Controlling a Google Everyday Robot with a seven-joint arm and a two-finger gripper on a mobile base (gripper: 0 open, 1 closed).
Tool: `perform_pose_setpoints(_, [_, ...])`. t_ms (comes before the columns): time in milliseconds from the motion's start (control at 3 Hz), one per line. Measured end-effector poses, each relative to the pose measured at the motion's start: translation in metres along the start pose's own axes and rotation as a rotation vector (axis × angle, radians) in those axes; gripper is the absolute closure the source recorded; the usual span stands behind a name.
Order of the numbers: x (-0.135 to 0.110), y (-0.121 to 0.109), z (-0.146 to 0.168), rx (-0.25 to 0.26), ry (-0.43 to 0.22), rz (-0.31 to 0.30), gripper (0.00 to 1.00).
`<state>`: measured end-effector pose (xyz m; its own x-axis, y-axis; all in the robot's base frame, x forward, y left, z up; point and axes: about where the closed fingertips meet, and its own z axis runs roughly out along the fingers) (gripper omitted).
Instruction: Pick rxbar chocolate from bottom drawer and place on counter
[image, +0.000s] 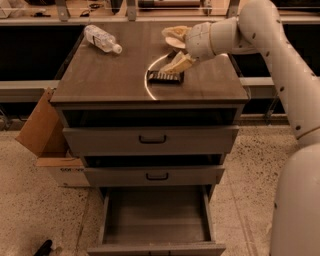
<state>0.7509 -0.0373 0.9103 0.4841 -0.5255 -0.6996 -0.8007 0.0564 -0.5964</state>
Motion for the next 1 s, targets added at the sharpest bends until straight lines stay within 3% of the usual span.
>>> perform_pose_setpoints(667, [0.005, -0.005, -0.002, 0.000, 0.010, 0.009, 0.00])
perform_pose_setpoints(1000, [0.005, -0.006, -0.035, 0.050, 0.037, -0.001, 0.00])
